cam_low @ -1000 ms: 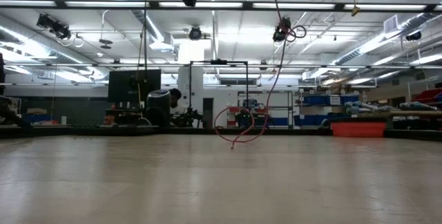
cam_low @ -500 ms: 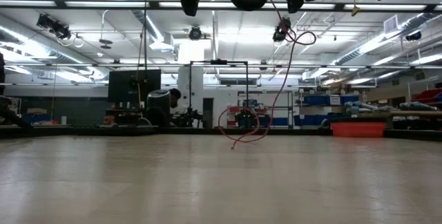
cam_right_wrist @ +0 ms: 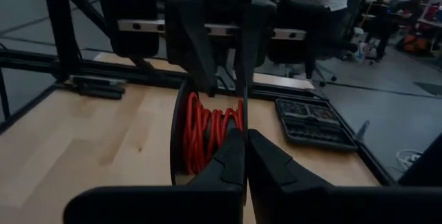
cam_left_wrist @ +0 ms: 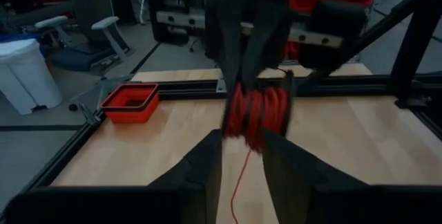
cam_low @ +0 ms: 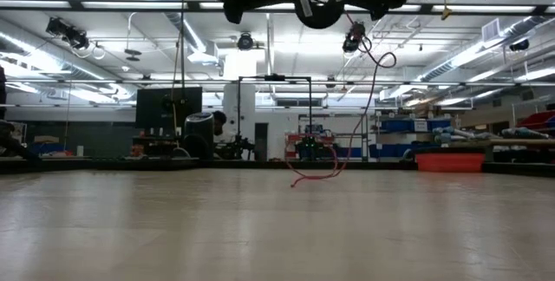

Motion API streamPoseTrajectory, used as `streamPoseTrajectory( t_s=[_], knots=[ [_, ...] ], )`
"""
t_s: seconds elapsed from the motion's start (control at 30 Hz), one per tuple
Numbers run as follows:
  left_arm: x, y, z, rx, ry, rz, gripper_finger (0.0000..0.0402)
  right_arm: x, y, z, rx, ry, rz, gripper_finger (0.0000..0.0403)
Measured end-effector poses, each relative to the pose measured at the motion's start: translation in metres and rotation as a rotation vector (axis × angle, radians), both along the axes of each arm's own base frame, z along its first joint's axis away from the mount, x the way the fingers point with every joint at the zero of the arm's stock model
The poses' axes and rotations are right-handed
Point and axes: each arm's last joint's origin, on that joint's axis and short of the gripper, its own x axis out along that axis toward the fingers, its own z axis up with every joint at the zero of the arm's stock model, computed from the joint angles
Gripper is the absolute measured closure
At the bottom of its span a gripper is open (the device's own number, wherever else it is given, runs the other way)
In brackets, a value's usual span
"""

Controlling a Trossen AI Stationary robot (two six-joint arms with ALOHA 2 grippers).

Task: Coil cords
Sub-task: Uncoil the red wire from the black spool

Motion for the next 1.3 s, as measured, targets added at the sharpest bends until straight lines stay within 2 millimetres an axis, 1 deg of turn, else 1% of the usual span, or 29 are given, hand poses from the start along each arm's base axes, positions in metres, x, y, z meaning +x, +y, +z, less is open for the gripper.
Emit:
streamPoseTrajectory(
  t_s=[0.07, 0.2, 0.3, 0.4, 0.53, 0.67, 0.8, 0.97, 1.07, 1.3],
  knots=[
    [0.000, 0.000, -0.001, 0.001, 0.006, 0.001, 0.0293, -0.006, -0.001, 0.003, -0.006, 0.008, -0.014, 0.0401],
    [0.000, 0.000, -0.001, 0.001, 0.008, 0.002, 0.0294, -0.018, -0.006, 0.009, -0.019, 0.028, -0.142, 0.0402],
    [0.000, -0.001, -0.001, -0.005, 0.009, -0.021, 0.0294, -0.022, -0.007, 0.011, -0.004, 0.018, -0.157, 0.0402],
    [0.000, -0.002, 0.000, -0.015, -0.004, -0.060, 0.0294, -0.019, -0.006, 0.011, 0.000, 0.011, -0.147, 0.0402],
    [0.000, -0.002, 0.001, -0.017, -0.013, -0.065, 0.0294, -0.010, -0.004, 0.007, 0.013, -0.004, -0.086, 0.0402],
    [0.000, -0.002, 0.000, -0.013, -0.005, -0.066, 0.0294, -0.003, -0.003, 0.002, 0.015, -0.005, -0.067, 0.0402],
    [0.000, -0.002, -0.002, -0.007, 0.024, -0.066, 0.0294, -0.002, -0.004, 0.000, 0.019, 0.011, -0.040, 0.0403],
    [0.000, -0.001, -0.003, 0.001, 0.028, -0.033, 0.0294, -0.002, -0.004, -0.001, 0.042, 0.023, 0.080, 0.0403],
    [0.000, -0.001, -0.002, 0.002, 0.025, -0.028, 0.0294, -0.002, -0.004, -0.002, 0.051, 0.035, 0.095, 0.0403],
    [0.000, -0.001, -0.002, -0.002, 0.019, -0.027, 0.0294, 0.001, -0.005, 0.003, 0.052, -0.030, 0.099, 0.0402]
  ],
)
